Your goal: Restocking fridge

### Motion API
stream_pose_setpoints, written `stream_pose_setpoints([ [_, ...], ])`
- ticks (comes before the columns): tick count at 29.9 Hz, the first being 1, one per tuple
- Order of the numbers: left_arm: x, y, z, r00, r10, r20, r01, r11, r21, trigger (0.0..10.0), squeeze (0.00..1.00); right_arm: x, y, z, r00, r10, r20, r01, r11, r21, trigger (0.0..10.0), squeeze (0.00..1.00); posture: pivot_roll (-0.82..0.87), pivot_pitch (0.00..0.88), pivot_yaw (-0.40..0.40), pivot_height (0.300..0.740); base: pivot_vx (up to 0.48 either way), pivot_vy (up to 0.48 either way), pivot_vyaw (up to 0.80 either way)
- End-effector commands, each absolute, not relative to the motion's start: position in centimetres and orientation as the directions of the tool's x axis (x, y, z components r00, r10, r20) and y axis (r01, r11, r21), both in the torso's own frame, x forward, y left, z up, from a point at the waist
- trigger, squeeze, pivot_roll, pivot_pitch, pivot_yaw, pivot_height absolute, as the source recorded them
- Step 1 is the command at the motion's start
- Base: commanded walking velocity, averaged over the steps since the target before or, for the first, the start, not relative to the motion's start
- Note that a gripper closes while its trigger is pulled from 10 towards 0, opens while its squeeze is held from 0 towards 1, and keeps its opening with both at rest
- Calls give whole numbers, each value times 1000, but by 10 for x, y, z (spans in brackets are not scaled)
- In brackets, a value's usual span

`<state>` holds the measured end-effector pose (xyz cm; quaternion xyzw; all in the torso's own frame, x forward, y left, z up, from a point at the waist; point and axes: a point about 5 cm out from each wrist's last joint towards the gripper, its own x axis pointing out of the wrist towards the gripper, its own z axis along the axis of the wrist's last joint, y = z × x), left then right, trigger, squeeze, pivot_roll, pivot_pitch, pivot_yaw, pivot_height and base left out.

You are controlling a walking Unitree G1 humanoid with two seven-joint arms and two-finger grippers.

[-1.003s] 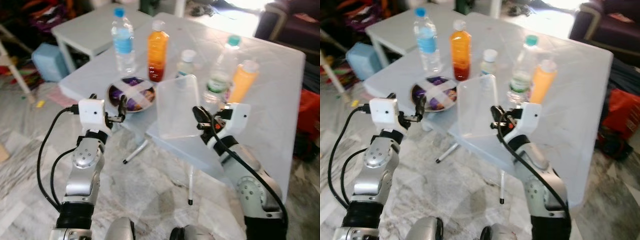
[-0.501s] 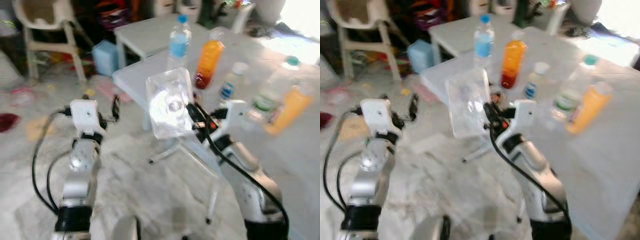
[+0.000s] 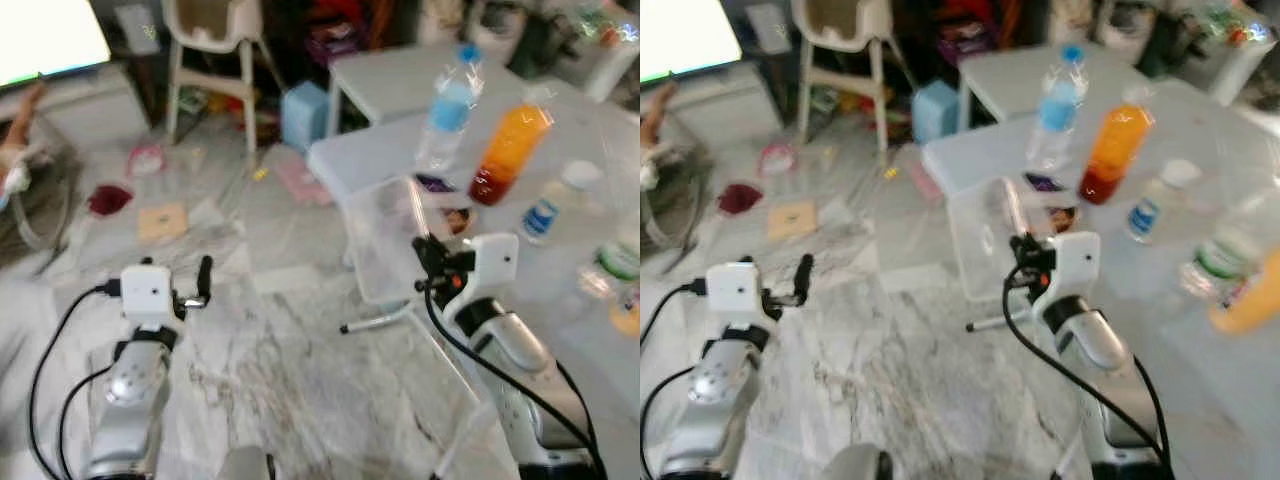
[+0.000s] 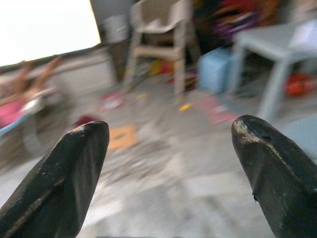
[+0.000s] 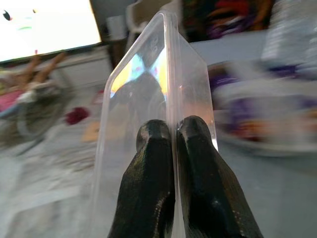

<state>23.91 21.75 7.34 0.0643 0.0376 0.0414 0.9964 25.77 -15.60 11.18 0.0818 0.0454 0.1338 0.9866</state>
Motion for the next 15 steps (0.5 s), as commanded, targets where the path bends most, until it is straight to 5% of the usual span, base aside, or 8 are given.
stream_pose_setpoints([
  [1,240,218,77,996,81,-46,-73,987,143,10000,0,258,-155,114,959,279,-44,-268,949,166,10000,0,30,0,-17,740,0,0,800],
  [15,255,221,74,997,66,-45,-57,980,188,10000,0,274,-153,110,943,331,-19,-329,942,69,10000,0,34,0,-22,740,0,0,792],
])
